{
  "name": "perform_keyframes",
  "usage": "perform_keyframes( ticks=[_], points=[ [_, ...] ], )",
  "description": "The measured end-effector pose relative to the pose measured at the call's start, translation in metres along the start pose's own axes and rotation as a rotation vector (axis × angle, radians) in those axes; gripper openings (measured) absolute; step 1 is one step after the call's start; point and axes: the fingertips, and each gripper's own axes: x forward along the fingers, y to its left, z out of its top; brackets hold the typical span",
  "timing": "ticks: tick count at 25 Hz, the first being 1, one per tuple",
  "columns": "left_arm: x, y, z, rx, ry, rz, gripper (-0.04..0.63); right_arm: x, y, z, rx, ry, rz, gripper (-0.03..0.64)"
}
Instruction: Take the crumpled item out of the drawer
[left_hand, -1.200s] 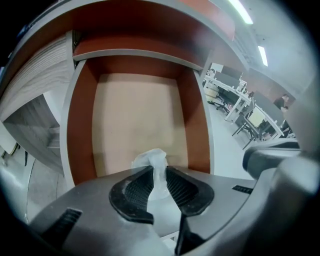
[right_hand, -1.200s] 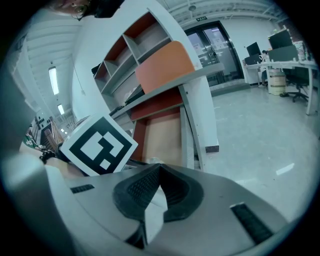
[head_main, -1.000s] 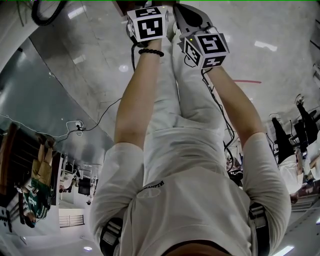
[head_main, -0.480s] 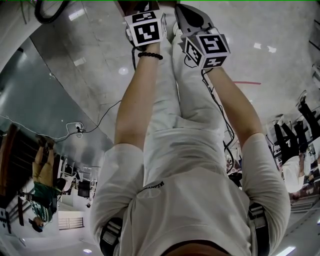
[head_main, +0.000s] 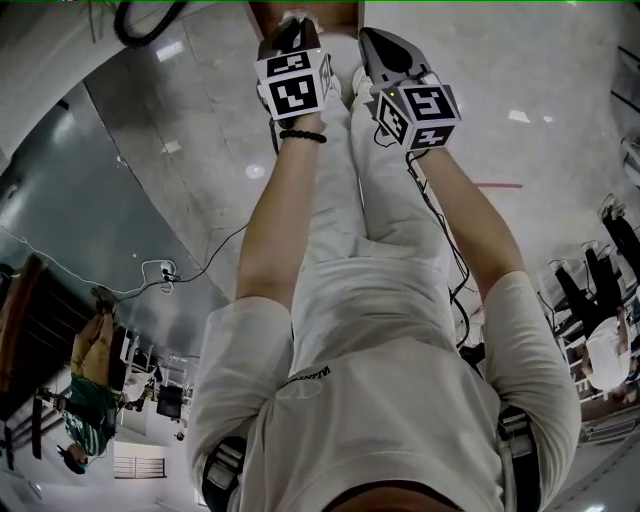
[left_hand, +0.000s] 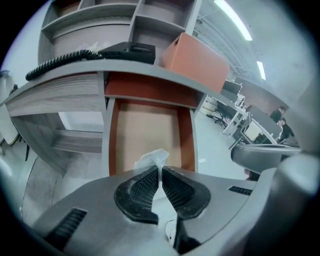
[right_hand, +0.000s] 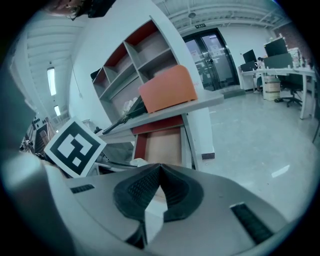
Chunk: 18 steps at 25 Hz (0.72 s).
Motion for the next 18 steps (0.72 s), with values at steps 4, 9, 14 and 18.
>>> perform_keyframes(
  ticks=[4, 9, 14, 18],
  points=[
    [-0.032, -0.003, 0.017, 0.003, -0.037, -0.015, 0.021, -0.014, 0.016, 0.027, -0.016, -0.030, 0.002, 0.002],
    [-0.079, -0.022, 0.050, -0.004, -0.112, -0.062, 0.021, -0.040, 0.029, 0.067, -0.013, -0.070, 0.010, 0.002],
    [-0.134, -0.035, 0.081, 0.023, -0.186, -0.098, 0.021, -0.076, 0.038, 0.104, -0.023, -0.109, -0.017, 0.002],
    [-0.179, -0.038, 0.107, 0.054, -0.253, -0.111, 0.021, -0.104, 0.042, 0.135, -0.014, -0.151, -0.038, 0.002]
  ],
)
